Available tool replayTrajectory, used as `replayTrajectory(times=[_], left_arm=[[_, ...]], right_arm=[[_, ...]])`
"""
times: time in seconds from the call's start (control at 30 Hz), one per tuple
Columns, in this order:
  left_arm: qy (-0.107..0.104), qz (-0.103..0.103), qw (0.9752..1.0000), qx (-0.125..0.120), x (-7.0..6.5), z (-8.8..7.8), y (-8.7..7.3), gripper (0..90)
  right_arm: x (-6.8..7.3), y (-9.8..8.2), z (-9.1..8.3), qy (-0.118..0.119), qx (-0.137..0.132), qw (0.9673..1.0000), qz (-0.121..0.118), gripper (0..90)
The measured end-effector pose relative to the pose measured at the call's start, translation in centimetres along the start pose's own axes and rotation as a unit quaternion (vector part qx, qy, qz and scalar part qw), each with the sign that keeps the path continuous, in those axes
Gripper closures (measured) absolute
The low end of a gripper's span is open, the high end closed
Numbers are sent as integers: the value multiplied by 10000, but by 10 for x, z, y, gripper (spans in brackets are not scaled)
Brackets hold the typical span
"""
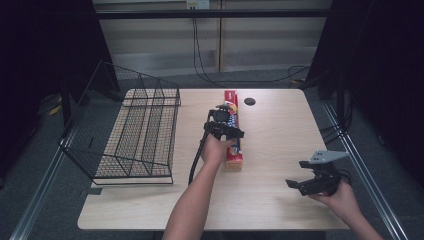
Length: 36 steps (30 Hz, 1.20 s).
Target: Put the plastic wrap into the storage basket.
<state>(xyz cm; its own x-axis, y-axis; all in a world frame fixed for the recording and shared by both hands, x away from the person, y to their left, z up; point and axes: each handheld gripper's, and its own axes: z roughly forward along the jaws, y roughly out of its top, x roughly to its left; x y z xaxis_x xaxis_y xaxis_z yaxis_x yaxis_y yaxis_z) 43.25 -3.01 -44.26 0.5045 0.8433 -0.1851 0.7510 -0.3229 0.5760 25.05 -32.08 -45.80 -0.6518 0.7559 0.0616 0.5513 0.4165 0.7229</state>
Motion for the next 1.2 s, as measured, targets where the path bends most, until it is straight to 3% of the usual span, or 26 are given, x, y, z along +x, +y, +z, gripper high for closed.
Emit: replayTrajectory(times=[0.07, 0.2, 0.3, 0.37, 0.67, 0.97, 1.2], left_arm=[[18, -28, 10000, 84, 0, 4, 1, 127], [81, -55, 9999, 20, 0, 9, 2, 146], [142, -111, 9997, 160, 0, 14, 4, 146], [86, -196, 9997, 153, 0, 16, 5, 150], [97, -134, 9993, 343, -3, 21, 8, 198], [-255, -402, 9982, 375, 2, 22, 8, 290], [-229, -461, 9973, 525, 5, 19, 8, 327]], right_arm=[[-1, 0, 0, -5, -17, 10000, 6, 109], [-1, 0, 0, -20, -15, 10000, 11, 109], [-1, 0, -1, -37, -19, 10000, -18, 109], [-1, 0, -1, -41, -20, 10000, -19, 109], [0, 1, -1, -47, -31, 10000, -32, 109], [0, 0, -1, -38, -32, 10000, -40, 109], [-1, 1, -2, -70, -35, 10000, -36, 109]])
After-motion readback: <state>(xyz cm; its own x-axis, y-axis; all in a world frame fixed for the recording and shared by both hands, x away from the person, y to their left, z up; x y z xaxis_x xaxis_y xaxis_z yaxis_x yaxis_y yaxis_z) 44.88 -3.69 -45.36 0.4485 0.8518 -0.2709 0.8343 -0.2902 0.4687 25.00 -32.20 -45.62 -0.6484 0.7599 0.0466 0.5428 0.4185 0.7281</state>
